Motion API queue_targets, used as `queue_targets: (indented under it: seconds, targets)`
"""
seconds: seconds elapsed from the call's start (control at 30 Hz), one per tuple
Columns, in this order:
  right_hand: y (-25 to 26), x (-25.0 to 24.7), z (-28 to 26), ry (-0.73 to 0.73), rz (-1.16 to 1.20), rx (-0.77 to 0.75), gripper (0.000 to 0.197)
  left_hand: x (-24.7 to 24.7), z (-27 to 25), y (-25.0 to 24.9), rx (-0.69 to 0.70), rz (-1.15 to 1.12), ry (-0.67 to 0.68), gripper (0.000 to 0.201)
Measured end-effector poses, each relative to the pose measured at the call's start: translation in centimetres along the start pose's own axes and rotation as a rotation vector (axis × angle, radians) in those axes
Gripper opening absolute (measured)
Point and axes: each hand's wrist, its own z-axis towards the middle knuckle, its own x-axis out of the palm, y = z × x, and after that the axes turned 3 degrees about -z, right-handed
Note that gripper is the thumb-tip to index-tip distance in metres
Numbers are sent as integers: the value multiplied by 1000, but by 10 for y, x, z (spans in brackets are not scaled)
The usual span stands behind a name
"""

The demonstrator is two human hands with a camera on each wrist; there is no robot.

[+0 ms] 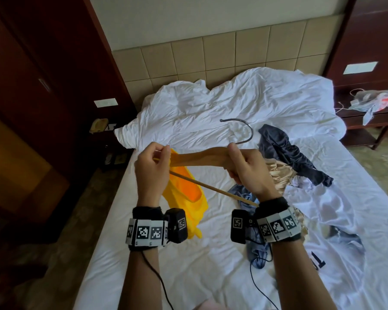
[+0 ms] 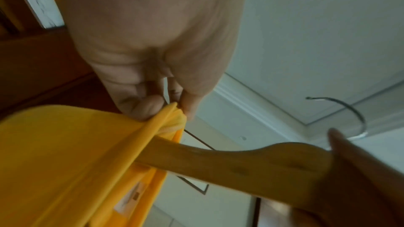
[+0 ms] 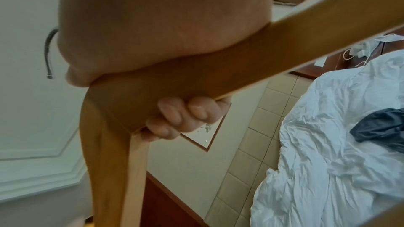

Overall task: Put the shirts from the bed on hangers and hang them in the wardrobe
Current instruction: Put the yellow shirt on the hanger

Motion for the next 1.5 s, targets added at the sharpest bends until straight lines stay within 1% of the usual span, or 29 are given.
queue_targets:
  seconds: [0.1, 0.17, 0.23, 0.3, 0.37, 0.4, 0.47, 0.53, 0.6, 0.63, 0.7, 0.73, 0.8, 0.87, 0.93, 0.97, 1.0, 1.03, 1.07, 1.13, 1.2, 1.23, 1.27, 1.33, 1.37, 1.4, 1.47, 1.5]
  targets:
    - [4, 14, -1, -8, 19, -20, 86, 14, -8, -24, 86, -126, 156, 21]
    - [6, 21, -2, -19, 57, -9, 91, 19, -12, -36, 137, -179, 210, 20]
    - [7, 22, -3, -35, 127, 2, 94, 16, -12, -41, 154, -215, 234, 22]
    - [9, 18, -5, -54, 208, -1, 93, 8, -10, -41, 194, -189, 209, 25]
    - [9, 12, -6, -67, 239, -22, 93, -2, -5, -35, 263, -88, 120, 22]
    - [9, 10, -6, -67, 244, -34, 97, -7, -1, -30, 288, -16, 75, 24]
    - [8, 5, -7, -72, 259, -24, 108, -15, 5, -22, 260, 113, 44, 36]
    - [9, 3, -9, -98, 281, 6, 106, -19, 6, -21, 240, 187, 43, 44]
    - [10, 1, -8, -104, 278, 25, 111, -19, 3, -25, 278, 174, 50, 42]
    - [10, 1, -7, -98, 263, 25, 115, -18, 0, -30, 283, 135, 77, 40]
    - [12, 2, -7, -74, 251, 5, 119, -13, -6, -44, 241, 37, 192, 34]
    - [14, 4, -9, -67, 252, -4, 117, -8, -11, -50, 224, 1, 264, 32]
    - [22, 8, -12, -96, 261, -8, 105, 1, -19, -63, 244, -39, 359, 31]
    - [29, 13, -15, -163, 278, 13, 93, 10, -28, -75, 276, -97, 411, 30]
    - [32, 17, -16, -191, 388, 48, 84, 15, -32, -85, 283, -194, 466, 29]
    - [32, 17, -16, -203, 430, 69, 81, 16, -34, -89, 287, -242, 488, 29]
    - [31, 17, -16, -218, 437, 91, 83, 15, -35, -91, 296, -282, 492, 30]
    - [29, 16, -16, -225, 427, 105, 89, 13, -34, -93, 310, -310, 473, 31]
    - [27, 14, -15, -228, 407, 107, 93, 10, -33, -92, 326, -315, 422, 31]
    - [25, 9, -15, -222, 380, 99, 93, 3, -27, -86, 360, -231, 227, 32]
    - [25, 4, -15, -217, 377, 89, 88, -6, -18, -74, 374, -86, 19, 34]
    - [26, 2, -15, -208, 379, 80, 87, -10, -13, -68, 362, -22, -49, 35]
    - [26, 1, -15, -198, 371, 74, 86, -12, -10, -64, 344, 27, -89, 37]
    - [28, 1, -16, -177, 339, 72, 80, -12, -7, -57, 353, 106, -116, 36]
    - [29, 2, -16, -171, 328, 72, 77, -9, -9, -55, 373, 132, -98, 34]
    - [31, 3, -17, -165, 319, 66, 80, -5, -12, -55, 387, 136, -61, 32]
    - [34, 5, -18, -168, 286, 58, 91, 4, -21, -60, 397, 98, 21, 29]
    - [35, 7, -18, -186, 271, 63, 91, 8, -25, -64, 400, 74, 57, 28]
